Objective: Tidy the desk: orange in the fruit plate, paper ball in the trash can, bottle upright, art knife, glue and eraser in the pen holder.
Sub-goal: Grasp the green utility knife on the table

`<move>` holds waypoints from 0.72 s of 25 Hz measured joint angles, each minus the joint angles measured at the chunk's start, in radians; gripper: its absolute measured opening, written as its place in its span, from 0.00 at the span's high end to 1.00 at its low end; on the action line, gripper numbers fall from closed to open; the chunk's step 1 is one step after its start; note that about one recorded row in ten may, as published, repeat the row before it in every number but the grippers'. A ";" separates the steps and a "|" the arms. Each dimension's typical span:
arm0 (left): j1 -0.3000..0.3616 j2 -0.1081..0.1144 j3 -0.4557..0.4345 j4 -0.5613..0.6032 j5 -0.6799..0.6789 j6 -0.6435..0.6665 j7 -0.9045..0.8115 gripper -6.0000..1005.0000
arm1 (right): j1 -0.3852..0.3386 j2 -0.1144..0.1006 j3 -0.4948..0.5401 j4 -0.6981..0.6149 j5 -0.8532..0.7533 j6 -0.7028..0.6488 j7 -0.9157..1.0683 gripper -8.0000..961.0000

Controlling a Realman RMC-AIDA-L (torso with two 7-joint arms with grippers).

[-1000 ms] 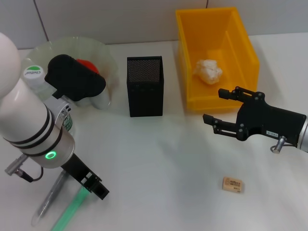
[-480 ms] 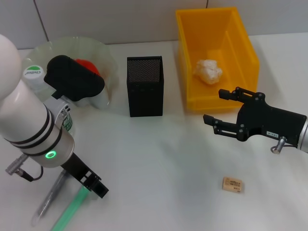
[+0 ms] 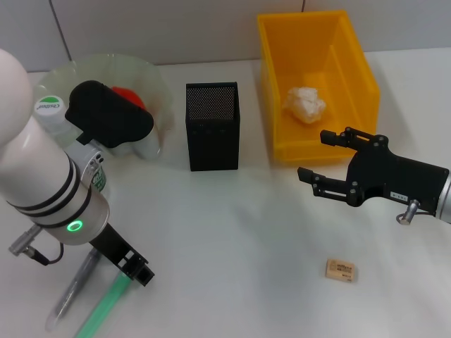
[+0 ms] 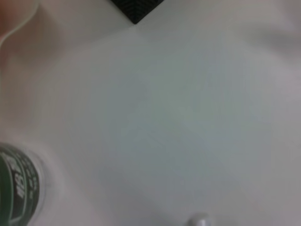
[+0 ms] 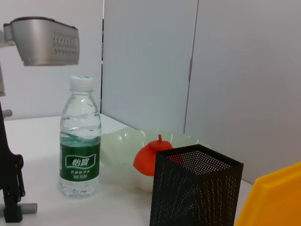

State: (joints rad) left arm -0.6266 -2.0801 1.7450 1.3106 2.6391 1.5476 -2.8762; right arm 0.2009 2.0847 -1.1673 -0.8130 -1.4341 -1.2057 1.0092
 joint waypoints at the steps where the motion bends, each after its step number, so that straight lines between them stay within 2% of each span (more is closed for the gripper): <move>1: -0.002 0.000 -0.002 -0.006 0.000 0.000 0.000 0.37 | 0.000 0.000 0.000 0.000 0.000 0.000 0.000 0.20; 2: -0.004 0.000 -0.004 -0.013 0.000 0.000 0.000 0.41 | 0.000 0.000 0.000 0.000 0.000 0.000 0.000 0.20; 18: -0.018 0.000 -0.013 -0.042 0.004 -0.013 0.000 0.40 | 0.000 0.000 0.000 0.000 0.000 0.000 0.000 0.20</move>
State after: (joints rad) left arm -0.6442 -2.0800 1.7318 1.2684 2.6427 1.5347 -2.8761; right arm 0.2009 2.0847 -1.1673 -0.8130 -1.4341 -1.2057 1.0093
